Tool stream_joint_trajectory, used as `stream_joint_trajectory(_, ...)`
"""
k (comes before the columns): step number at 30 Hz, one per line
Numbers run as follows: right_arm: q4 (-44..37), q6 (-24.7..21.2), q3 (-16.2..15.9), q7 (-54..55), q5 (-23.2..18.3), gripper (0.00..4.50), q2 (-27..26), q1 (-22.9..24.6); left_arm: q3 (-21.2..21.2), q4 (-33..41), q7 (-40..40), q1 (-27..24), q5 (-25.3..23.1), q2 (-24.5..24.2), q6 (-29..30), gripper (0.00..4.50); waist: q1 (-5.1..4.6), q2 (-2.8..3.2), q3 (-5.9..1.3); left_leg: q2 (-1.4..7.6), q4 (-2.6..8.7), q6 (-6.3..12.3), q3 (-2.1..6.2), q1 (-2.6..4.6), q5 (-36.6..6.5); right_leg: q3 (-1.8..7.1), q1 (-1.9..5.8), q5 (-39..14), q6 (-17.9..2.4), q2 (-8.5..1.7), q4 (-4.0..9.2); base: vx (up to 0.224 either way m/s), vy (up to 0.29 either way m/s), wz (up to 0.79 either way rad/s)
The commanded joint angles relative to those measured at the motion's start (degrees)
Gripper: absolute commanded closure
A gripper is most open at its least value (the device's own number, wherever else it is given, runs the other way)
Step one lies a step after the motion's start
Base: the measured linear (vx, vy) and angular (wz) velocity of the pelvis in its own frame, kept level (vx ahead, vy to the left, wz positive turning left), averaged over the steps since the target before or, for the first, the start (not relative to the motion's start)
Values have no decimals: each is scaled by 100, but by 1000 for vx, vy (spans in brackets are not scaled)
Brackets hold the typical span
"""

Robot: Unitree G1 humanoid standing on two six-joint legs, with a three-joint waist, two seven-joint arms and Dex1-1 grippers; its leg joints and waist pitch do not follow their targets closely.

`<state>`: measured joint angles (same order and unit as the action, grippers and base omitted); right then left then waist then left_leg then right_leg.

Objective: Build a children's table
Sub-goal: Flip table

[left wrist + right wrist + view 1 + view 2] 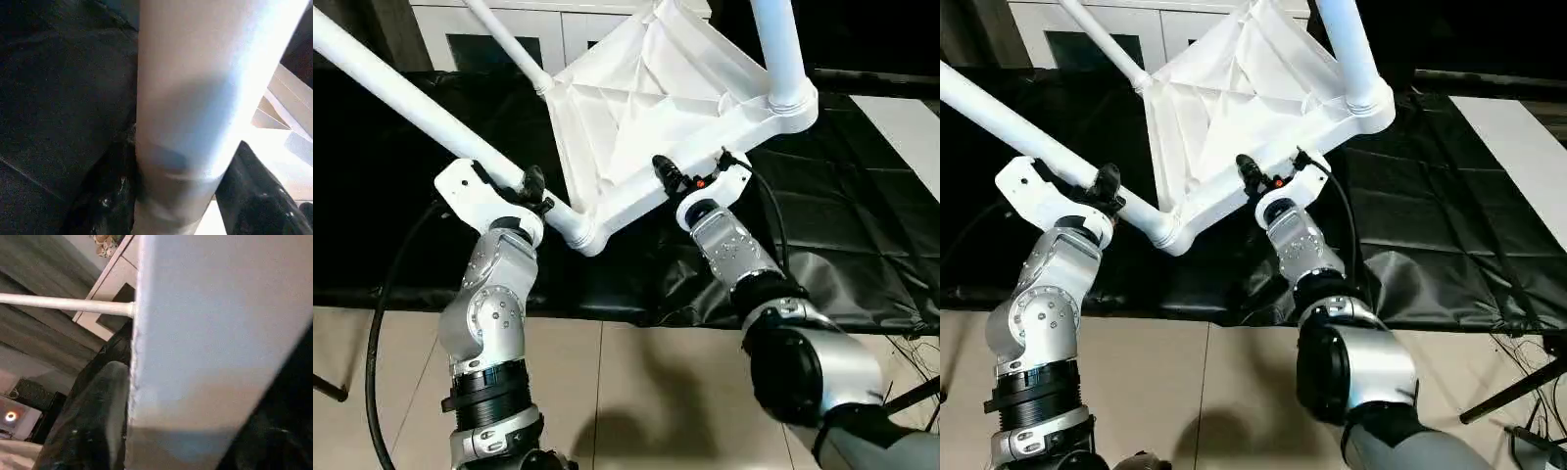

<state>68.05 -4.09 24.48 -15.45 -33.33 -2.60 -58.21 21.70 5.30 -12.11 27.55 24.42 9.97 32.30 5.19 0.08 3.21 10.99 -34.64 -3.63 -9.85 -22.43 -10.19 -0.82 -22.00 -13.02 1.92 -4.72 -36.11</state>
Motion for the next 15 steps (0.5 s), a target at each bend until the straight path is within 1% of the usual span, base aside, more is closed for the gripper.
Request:
stream_joint_trajectory(1, 101, 105, 62, -64, 43, 208, 56, -148, -39, -226, 42, -223, 259, 171, 262, 260, -16, -95, -416, 139, 362, 412, -28, 105, -505, 76, 187, 304, -1379, -208, 329, 0, 0, 0)
stream_joint_trajectory(3, 159, 152, 91, -82, 60, 212, 80, -191, -51, -197, 49, -244, 278, 174, 291, 260, -13, -84, -419, 141, 360, 429, -29, 107, -497, 71, 183, 291, -1390, -211, 325, 0, 0, 0)
stream_joint_trajectory(4, 182, 167, 105, -78, 61, 220, 90, -205, -54, -192, 50, -247, 283, 174, 297, 260, -16, -91, -416, 139, 361, 432, -30, 103, -505, 70, 183, 282, -1392, -209, 327, 0, 0, 0)
stream_joint_trajectory(6, 245, 206, 145, -76, 76, 242, 113, -247, -66, -176, 58, -257, 306, 167, 329, 260, -20, -87, -414, 137, 362, 443, -31, 101, -514, 65, 179, 262, -1393, -205, 329, 0, 0, 0)
stream_joint_trajectory(7, 245, 206, 145, -76, 76, 246, 113, -247, -66, -176, 58, -257, 306, 167, 329, 260, -21, -87, -410, 138, 366, 440, -32, 104, -537, 66, 176, 232, -1391, -206, 333, 0, 0, 0)
stream_joint_trajectory(11, 327, 270, 199, -63, 80, 252, 152, -304, -97, -142, 77, -293, 339, 159, 367, 260, -18, -90, -415, 141, 369, 429, -32, 106, -559, 64, 177, 175, -1370, -213, 335, 0, 0, 0)
stream_joint_trajectory(13, 348, 295, 213, -64, 91, 252, 163, -315, -108, -139, 75, -302, 342, 153, 371, 260, -23, -106, -414, 137, 367, 440, -37, 102, -554, 61, 179, 183, -1368, -208, 335, 0, 0, 0)
stream_joint_trajectory(15, 361, 324, 228, -69, 107, 253, 172, -326, -121, -152, -1, -311, 260, 123, 381, 260, -21, -101, -410, 140, 370, 442, -38, 103, -576, 64, 173, 123, -1354, -215, 341, 0, 0, 0)
